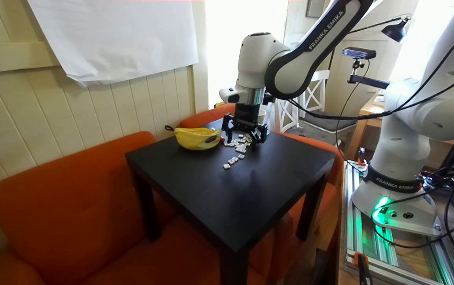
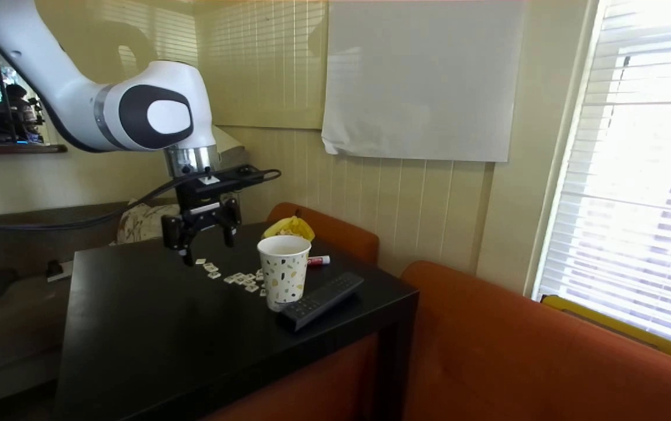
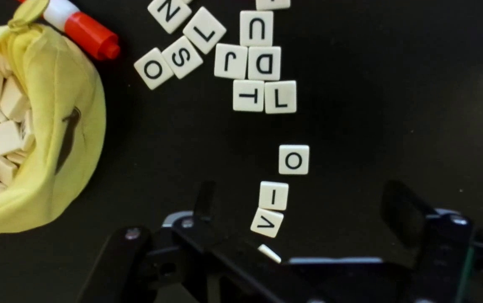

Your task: Put the small blocks inside the cup

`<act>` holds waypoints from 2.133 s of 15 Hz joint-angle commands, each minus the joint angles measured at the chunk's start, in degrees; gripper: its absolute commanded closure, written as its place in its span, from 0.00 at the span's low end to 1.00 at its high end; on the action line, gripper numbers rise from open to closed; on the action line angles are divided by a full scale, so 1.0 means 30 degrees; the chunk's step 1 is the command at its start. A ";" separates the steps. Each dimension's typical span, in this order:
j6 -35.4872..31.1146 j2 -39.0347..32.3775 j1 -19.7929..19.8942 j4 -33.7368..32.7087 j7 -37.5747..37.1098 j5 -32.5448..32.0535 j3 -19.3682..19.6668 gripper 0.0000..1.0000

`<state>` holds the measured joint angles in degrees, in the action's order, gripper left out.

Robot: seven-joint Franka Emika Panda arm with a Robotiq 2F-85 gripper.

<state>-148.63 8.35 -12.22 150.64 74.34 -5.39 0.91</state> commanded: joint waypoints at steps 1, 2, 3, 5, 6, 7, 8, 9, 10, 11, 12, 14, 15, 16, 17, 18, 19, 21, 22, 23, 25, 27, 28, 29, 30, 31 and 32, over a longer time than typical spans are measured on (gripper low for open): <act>0.0146 -0.1095 0.0344 -0.0665 0.2381 0.0420 -0.0283 0.00; 0.0195 -0.1214 0.0458 -0.0714 0.2640 0.0380 -0.0351 0.00; 0.0165 -0.1334 0.0545 -0.0760 0.2927 0.0408 -0.0392 0.00; 0.0254 -0.1582 0.0741 -0.0900 0.3303 0.0473 -0.0455 0.00; 0.0261 -0.1696 0.0819 -0.0935 0.3495 0.0590 -0.0483 0.00; 0.0237 -0.1824 0.0893 -0.0948 0.3617 0.0669 -0.0502 0.00; 0.0205 -0.1919 0.0965 -0.0949 0.3718 0.0733 -0.0526 0.00; 0.0218 -0.1997 0.1019 -0.0955 0.3844 0.0875 -0.0552 0.00; 0.0159 -0.2065 0.1062 -0.0931 0.3969 0.1036 -0.0581 0.00; 0.0170 -0.2125 0.1117 -0.0927 0.4072 0.1178 -0.0623 0.03; 0.0154 -0.2177 0.1172 -0.0925 0.4101 0.1306 -0.0678 0.11; 0.0124 -0.2235 0.1230 -0.0926 0.4140 0.1578 -0.0750 0.18; 0.0118 -0.2263 0.1245 -0.0934 0.4165 0.1697 -0.0769 0.25; 0.0118 -0.2294 0.1262 -0.0950 0.4157 0.1776 -0.0792 0.28; 0.0125 -0.2304 0.1279 -0.0964 0.4173 0.1824 -0.0815 0.29; 0.0133 -0.2313 0.1301 -0.1003 0.4148 0.1841 -0.0836 0.37; 0.0143 -0.2318 0.1319 -0.1032 0.4172 0.1895 -0.0857 0.38; 0.0153 -0.2304 0.1380 -0.1106 0.4134 0.1874 -0.0906 0.47; 0.0154 -0.2298 0.1408 -0.1150 0.4142 0.1877 -0.0925 0.47; 0.0105 -0.2309 0.1440 -0.1180 0.4098 0.1818 -0.0927 0.51; 0.0085 -0.2318 0.1483 -0.1233 0.4059 0.1752 -0.0918 0.63; 0.0074 -0.2326 0.1516 -0.1238 0.4078 0.1748 -0.0915 0.71; 0.0068 -0.2332 0.1538 -0.1232 0.4026 0.1689 -0.0918 0.71; 0.0068 -0.2333 0.1553 -0.1215 0.4038 0.1705 -0.0926 0.67; 0.0092 -0.2330 0.1570 -0.1203 0.4065 0.1729 -0.0934 0.65; 0.0107 -0.2327 0.1589 -0.1195 0.4049 0.1715 -0.0944 0.59; 0.0107 -0.2323 0.1602 -0.1188 0.4047 0.1711 -0.0955 0.60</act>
<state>-148.58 2.41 -8.42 147.93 85.15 -1.24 -0.98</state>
